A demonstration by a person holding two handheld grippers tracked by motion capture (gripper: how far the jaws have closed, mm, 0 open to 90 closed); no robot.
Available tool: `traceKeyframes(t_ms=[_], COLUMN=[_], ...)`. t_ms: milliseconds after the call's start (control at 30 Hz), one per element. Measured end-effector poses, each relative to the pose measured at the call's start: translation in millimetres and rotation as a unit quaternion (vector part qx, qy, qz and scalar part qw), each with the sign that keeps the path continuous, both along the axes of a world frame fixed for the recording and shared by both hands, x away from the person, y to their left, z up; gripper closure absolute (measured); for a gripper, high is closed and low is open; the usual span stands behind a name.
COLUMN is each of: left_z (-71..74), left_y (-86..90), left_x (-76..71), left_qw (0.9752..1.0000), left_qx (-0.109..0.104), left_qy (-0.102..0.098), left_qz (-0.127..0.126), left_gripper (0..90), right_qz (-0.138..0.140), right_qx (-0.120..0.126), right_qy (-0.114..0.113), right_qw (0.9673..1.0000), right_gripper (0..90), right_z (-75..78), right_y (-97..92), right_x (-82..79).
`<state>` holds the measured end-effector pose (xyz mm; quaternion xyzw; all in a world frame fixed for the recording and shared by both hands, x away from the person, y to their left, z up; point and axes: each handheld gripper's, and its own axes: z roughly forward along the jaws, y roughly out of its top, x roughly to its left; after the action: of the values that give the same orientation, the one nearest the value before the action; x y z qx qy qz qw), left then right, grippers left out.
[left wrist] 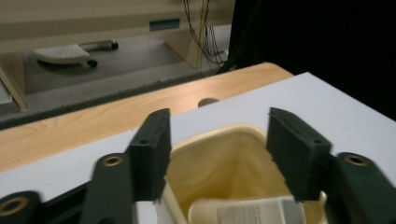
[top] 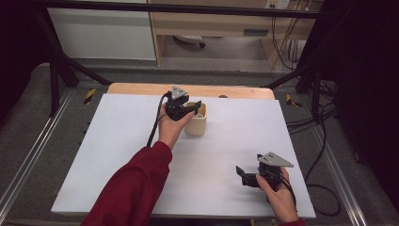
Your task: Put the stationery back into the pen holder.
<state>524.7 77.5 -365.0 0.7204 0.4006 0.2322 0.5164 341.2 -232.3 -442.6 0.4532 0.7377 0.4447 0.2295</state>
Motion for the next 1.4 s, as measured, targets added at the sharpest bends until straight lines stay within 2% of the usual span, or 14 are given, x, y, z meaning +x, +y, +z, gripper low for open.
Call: traceKeyframes(t_ms=[200,300,467,867,1000,1067,1267,1400], left_z=[6.2,8.3,10.5,21.0,25.4,26.7,27.1,27.6], left_y=[0.8,1.4,2.7,10.3,14.4,17.5,35.3,54.2], left_x=[-4.0,-5.3,-7.5,-22.4,-25.2,-27.5,-39.7,-50.8], left_qw=[0.9999,0.9998,0.9998,0.9995,0.9994,0.9996,0.9992,0.9992], left_qx=[-0.009,-0.015,-0.021,-0.023,-0.028,-0.023,-0.037,-0.04], left_qy=[-0.007,-0.011,-0.006,-0.013,-0.01,-0.007,0.004,0.0], left_qz=[0.007,0.005,-0.002,-0.014,-0.017,-0.015,-0.013,-0.007], left_gripper=[18.9,13.1,5.7,5.2,4.8,4.6,4.7,5.2], right_qz=[0.002,0.002,0.002,0.002,0.002,0.001,0.001,0.002], right_qx=[-0.003,-0.002,-0.003,-0.003,-0.003,-0.003,-0.004,-0.005], right_qy=[-0.001,-0.001,-0.001,-0.003,-0.005,-0.006,-0.008,-0.008], right_qw=[1.0,1.0,1.0,1.0,1.0,1.0,1.0,1.0], right_gripper=[2.5,2.5,2.5,2.3,2.2,2.2,2.2,2.2], right_z=[0.2,0.2,0.0,0.8,0.8,0.7,1.1,1.3], right_y=[0.5,0.5,0.7,1.6,1.2,1.0,0.5,0.9], right_x=[-0.4,-0.4,0.1,-0.6,-0.6,-0.3,-0.1,-0.4])
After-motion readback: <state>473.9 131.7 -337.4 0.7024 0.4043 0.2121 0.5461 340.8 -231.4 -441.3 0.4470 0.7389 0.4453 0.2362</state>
